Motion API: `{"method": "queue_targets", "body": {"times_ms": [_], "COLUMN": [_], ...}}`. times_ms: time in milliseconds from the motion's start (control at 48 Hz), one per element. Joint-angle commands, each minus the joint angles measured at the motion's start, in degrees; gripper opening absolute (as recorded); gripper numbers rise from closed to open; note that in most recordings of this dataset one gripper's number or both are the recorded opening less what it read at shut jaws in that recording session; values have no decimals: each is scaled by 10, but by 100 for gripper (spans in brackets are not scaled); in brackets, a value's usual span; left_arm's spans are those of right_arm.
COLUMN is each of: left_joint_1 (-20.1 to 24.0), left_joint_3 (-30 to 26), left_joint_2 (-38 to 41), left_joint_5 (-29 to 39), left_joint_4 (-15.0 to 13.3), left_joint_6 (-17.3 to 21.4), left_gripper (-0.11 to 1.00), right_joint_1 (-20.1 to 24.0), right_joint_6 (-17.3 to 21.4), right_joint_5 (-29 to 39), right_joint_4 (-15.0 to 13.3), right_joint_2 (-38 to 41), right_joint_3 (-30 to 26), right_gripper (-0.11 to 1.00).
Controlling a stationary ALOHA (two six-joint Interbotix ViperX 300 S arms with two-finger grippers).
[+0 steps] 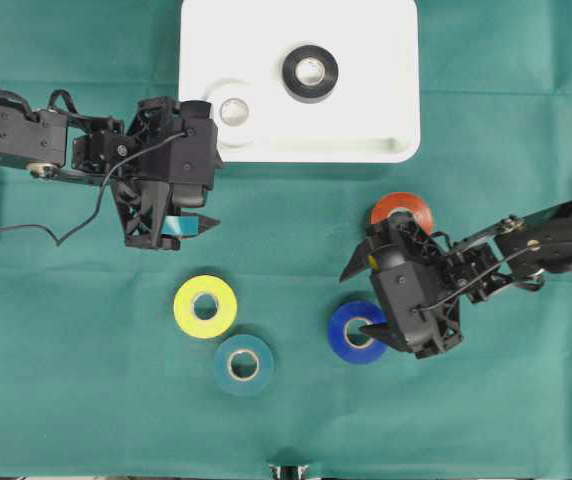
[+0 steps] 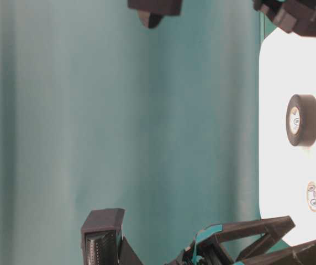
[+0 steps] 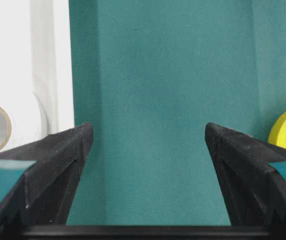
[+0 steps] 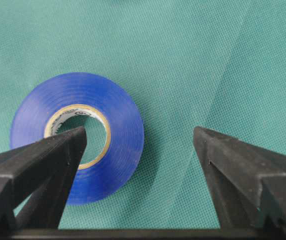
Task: Put the tape alternately from left to right into the white case.
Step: 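Move the right gripper down over the blue tape roll, then insert the right gripper into the blue roll's hole and close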
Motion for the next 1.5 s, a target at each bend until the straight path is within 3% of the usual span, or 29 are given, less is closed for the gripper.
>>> {"method": "queue_targets", "body": {"times_ms": [0, 750, 854, 979, 1083, 1479], "left_joint_1": [-1, -1, -1, -1, -1, -1], "left_joint_3": [-8, -5, -5, -6, -6, -8], "left_joint_2": [-6, -6, -6, -6, -6, -6], "left_joint_5": [-4, -7, -7, -7, -7, -7], "left_joint_4": [0, 0, 0, 0, 0, 0], "left_joint_6": [-1, -1, -1, -1, -1, -1], "left_gripper": [93, 93, 93, 93, 93, 93], "right_joint_1": [2, 2, 2, 2, 3, 2], "right_joint_6": [1, 2, 1, 1, 1, 1], "right_joint_5": [3, 37, 37, 37, 37, 39], "right_joint_4": [1, 2, 2, 2, 2, 1], "right_joint_2": [3, 30, 31, 31, 30, 16], "right_joint_3": [-16, -37, -36, -35, -35, -33], "right_gripper": [72, 70, 57, 22, 3, 1]}}
